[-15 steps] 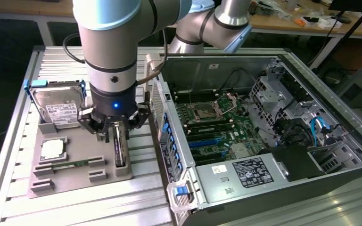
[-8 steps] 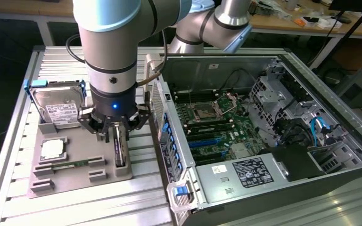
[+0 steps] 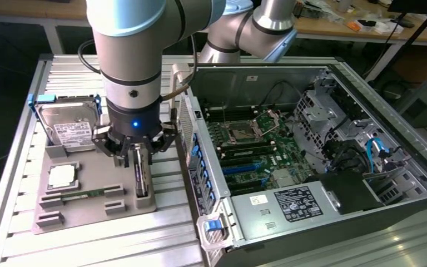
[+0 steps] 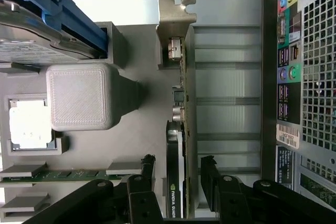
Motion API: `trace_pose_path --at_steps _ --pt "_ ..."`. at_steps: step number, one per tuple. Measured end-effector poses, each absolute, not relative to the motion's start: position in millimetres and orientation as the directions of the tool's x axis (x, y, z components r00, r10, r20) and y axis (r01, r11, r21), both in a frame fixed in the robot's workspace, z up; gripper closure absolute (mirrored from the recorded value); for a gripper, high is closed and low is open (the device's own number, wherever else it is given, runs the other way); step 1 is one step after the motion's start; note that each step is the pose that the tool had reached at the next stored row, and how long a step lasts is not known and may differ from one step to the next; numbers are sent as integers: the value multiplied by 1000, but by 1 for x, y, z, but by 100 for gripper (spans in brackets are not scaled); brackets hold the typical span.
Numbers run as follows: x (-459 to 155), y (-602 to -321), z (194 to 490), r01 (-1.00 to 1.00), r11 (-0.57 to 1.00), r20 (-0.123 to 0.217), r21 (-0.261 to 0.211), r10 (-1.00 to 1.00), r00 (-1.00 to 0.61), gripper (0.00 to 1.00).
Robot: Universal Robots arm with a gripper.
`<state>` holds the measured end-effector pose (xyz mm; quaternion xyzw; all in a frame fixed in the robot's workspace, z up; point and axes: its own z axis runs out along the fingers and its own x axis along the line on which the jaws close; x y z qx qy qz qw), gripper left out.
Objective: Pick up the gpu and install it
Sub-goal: 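Pick up the gpu and move the gpu toward the slot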
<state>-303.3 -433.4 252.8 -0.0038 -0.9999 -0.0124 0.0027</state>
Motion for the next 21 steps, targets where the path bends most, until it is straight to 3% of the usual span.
trace_pose_path --at_steps 21 --pt "-303 -431 251 8 1000 6 25 8 -1000 53"
